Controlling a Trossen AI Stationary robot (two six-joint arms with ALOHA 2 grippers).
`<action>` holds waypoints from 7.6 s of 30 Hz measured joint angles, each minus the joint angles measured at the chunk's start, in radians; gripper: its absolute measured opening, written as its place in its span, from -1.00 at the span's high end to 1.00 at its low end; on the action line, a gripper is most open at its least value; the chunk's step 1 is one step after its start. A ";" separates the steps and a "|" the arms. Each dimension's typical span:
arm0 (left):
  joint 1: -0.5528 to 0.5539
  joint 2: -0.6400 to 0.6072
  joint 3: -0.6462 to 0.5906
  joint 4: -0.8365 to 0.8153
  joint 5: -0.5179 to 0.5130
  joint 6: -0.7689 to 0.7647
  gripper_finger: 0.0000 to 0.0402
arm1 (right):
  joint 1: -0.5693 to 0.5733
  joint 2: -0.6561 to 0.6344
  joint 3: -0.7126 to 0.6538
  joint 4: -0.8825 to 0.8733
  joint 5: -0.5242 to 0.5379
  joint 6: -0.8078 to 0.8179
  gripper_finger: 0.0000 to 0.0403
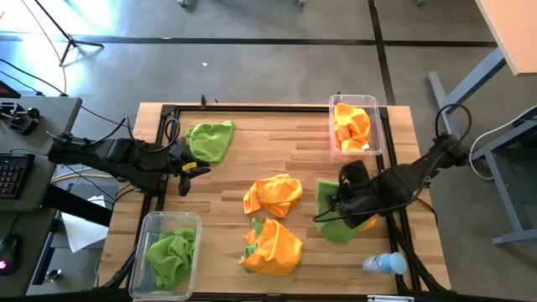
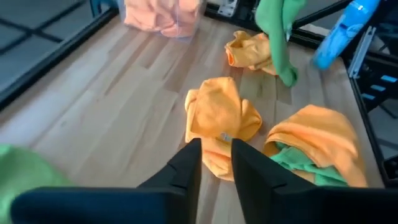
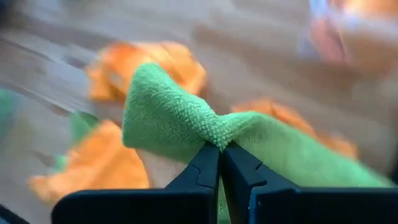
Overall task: Sort microfiber towel by color & place in baskets
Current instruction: Put the green microfiber towel into the bottom transparent bin
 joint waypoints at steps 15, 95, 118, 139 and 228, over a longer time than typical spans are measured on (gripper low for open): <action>0.033 0.150 0.001 0.476 -0.002 0.194 -0.15 | -0.137 0.000 0.103 0.364 0.276 -0.671 1.00; -0.039 0.589 0.661 -0.291 -0.062 -0.298 1.00 | -0.450 0.010 -0.209 0.640 -0.268 -1.400 0.31; -0.766 0.757 0.951 -0.707 -0.062 -0.858 1.00 | -0.326 0.010 -0.282 0.941 -0.243 -0.978 0.31; -0.998 0.861 0.817 -0.708 -0.188 -0.569 1.00 | -0.080 0.017 -0.282 1.009 0.005 -0.681 0.31; -0.972 0.820 0.469 -0.560 0.342 -0.838 0.29 | -0.001 0.021 -0.282 1.006 0.138 -0.628 0.31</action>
